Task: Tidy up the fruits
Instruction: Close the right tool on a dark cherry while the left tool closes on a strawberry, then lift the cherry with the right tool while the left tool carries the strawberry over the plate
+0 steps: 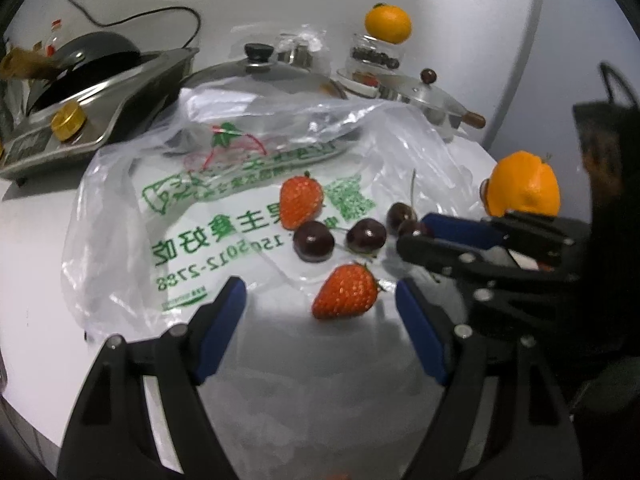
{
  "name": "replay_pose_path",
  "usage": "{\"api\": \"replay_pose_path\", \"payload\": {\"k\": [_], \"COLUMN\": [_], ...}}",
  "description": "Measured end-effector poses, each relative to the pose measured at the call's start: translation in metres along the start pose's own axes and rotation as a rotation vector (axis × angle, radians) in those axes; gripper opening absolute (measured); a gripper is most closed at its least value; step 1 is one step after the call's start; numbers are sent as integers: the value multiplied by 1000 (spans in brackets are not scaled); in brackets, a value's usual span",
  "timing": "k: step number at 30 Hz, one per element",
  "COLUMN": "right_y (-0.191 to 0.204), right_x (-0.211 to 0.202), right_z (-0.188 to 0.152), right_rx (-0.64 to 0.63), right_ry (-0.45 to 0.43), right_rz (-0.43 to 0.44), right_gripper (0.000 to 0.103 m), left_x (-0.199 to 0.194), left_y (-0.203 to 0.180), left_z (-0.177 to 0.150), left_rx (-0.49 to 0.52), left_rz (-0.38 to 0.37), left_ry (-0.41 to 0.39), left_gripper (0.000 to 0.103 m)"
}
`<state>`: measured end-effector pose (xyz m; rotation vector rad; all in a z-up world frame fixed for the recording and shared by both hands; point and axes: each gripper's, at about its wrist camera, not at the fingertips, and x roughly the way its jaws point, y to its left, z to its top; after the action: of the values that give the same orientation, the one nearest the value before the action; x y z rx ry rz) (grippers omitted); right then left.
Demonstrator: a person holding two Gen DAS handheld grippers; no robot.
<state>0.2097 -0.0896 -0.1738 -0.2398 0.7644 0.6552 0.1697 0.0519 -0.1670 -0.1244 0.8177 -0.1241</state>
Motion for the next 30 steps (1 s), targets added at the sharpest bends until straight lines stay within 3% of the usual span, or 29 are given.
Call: {"api": "replay_pose_path", "payload": {"k": [17,20,27,30], "right_y": [-18,-18,-19,-18], "right_x": [-27,-28,-30,-32], "right_z": [-6,-7,-9,-9], "right_rx": [15,14,20,19], "right_ry": [-26,-26,-30,-33], "right_rz": [-10,-15,-19,-20], "right_gripper": [30,30,30,30], "left_x": [22,25,23,18], "left_y": [-18,-19,-22,-26], "left_z": [2,2,1,1], "left_rx": [106,122,156,169], "left_rz": [30,22,20,4], "left_ry": [26,40,42,27], "left_gripper": [77,59,42,39]}}
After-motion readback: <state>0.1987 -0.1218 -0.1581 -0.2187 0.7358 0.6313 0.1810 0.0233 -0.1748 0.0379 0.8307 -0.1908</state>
